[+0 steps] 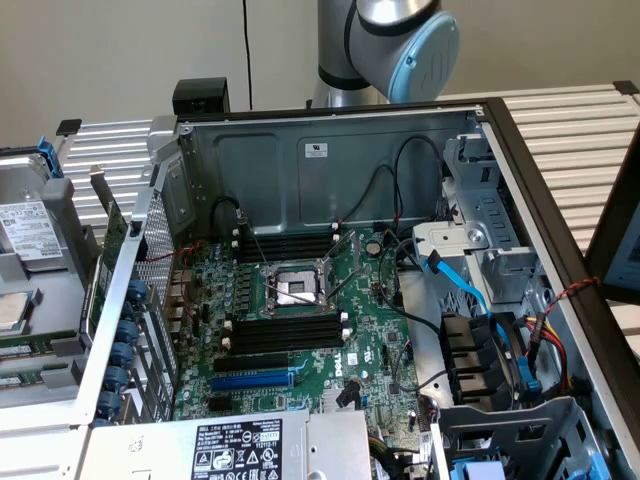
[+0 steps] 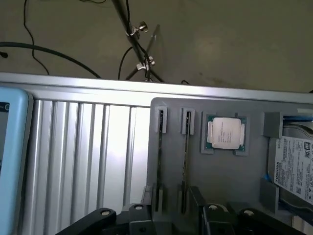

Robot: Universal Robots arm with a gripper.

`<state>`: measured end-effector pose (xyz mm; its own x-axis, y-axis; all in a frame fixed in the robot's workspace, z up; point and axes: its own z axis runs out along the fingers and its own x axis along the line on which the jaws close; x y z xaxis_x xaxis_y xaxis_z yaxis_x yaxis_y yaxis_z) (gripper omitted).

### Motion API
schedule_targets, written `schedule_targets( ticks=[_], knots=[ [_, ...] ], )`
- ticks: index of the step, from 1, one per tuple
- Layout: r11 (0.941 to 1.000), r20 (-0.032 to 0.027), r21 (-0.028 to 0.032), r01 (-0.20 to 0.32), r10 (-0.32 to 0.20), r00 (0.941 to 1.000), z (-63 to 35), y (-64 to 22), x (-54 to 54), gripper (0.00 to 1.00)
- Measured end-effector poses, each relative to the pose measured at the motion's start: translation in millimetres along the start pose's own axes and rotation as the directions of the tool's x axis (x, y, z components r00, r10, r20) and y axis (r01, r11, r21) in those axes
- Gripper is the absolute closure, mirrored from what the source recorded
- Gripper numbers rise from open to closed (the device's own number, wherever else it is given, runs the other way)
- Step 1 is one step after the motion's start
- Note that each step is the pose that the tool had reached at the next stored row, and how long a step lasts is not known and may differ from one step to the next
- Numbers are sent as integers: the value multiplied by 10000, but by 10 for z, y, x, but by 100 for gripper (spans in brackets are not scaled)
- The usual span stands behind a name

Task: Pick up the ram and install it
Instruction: 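Pick up the ram and move it above insertion slot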

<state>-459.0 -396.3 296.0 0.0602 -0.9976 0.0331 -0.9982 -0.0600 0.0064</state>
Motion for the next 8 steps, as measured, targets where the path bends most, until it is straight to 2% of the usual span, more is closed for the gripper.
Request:
schedule_targets(
  ticks=[4,8],
  knots=[
    [10000,-2,59,-23,23,10000,73,5,46,58],
    [9999,-4,83,-79,79,10000,146,7,68,58]
  ],
)
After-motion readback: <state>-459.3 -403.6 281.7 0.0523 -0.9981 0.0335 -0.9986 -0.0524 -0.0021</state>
